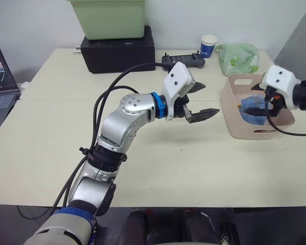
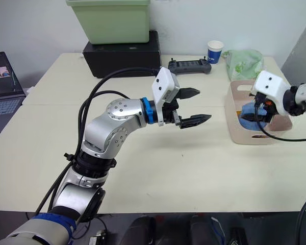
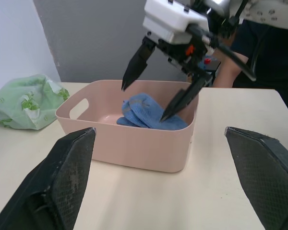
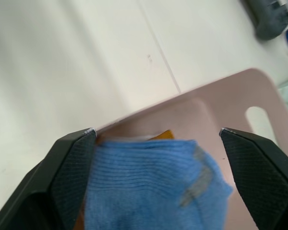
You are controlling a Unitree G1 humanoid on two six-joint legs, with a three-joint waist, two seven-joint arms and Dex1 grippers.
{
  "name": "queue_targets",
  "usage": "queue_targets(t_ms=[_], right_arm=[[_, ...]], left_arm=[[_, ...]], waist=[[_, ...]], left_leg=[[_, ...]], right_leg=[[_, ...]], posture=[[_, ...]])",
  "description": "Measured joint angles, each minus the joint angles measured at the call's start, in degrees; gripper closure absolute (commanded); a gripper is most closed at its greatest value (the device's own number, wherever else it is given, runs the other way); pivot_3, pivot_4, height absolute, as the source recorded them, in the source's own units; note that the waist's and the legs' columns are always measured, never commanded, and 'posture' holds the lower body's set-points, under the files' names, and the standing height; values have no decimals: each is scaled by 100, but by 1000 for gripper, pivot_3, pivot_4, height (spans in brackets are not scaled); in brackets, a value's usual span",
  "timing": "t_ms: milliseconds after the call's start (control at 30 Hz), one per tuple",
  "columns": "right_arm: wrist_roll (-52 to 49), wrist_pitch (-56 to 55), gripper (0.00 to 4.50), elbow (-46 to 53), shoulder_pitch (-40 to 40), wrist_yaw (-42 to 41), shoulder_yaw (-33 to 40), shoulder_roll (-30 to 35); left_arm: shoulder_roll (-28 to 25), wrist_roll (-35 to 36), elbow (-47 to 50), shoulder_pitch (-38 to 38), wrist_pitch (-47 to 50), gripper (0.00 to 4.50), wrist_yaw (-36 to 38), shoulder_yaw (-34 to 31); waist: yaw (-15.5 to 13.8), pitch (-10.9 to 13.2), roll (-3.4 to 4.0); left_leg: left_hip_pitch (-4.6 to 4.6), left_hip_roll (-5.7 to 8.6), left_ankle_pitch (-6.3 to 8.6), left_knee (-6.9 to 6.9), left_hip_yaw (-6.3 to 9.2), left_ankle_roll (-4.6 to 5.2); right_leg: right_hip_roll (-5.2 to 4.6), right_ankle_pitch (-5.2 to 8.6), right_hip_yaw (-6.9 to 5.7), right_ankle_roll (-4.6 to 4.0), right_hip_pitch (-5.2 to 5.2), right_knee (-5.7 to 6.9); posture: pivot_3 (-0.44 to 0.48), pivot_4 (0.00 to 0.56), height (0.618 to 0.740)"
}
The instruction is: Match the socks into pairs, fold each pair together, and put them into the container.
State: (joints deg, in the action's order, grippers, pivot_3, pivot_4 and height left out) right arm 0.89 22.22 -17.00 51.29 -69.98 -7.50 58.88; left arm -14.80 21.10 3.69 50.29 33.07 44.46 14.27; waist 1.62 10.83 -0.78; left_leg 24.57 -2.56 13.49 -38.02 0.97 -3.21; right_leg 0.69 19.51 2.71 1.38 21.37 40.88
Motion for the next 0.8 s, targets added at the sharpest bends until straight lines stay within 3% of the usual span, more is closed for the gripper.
queue_targets(t_ms=[100,433,800], right_arm=[[84,-118,632,-153,171,294,57,-2],[1051,-1525,4363,-1159,-259,1349,-211,-104],[1542,-2122,4488,-2475,-100,1761,-588,-859]], left_arm=[[45,0,-3,3,-1,0,-2,0],[62,-95,-9,25,-5,0,-1,0],[124,-84,-2,60,131,0,-8,-6]], waist=[[2,0,0],[8,0,0],[11,0,1]], left_leg=[[0,-1,0,0,0,0],[0,0,-1,0,-8,0],[0,1,-1,-1,-10,-1]], right_leg=[[0,0,0,0,0,0],[0,0,5,0,3,3],[0,0,5,0,2,4]], posture=[[0,150,740],[0,150,740],[0,150,740]])
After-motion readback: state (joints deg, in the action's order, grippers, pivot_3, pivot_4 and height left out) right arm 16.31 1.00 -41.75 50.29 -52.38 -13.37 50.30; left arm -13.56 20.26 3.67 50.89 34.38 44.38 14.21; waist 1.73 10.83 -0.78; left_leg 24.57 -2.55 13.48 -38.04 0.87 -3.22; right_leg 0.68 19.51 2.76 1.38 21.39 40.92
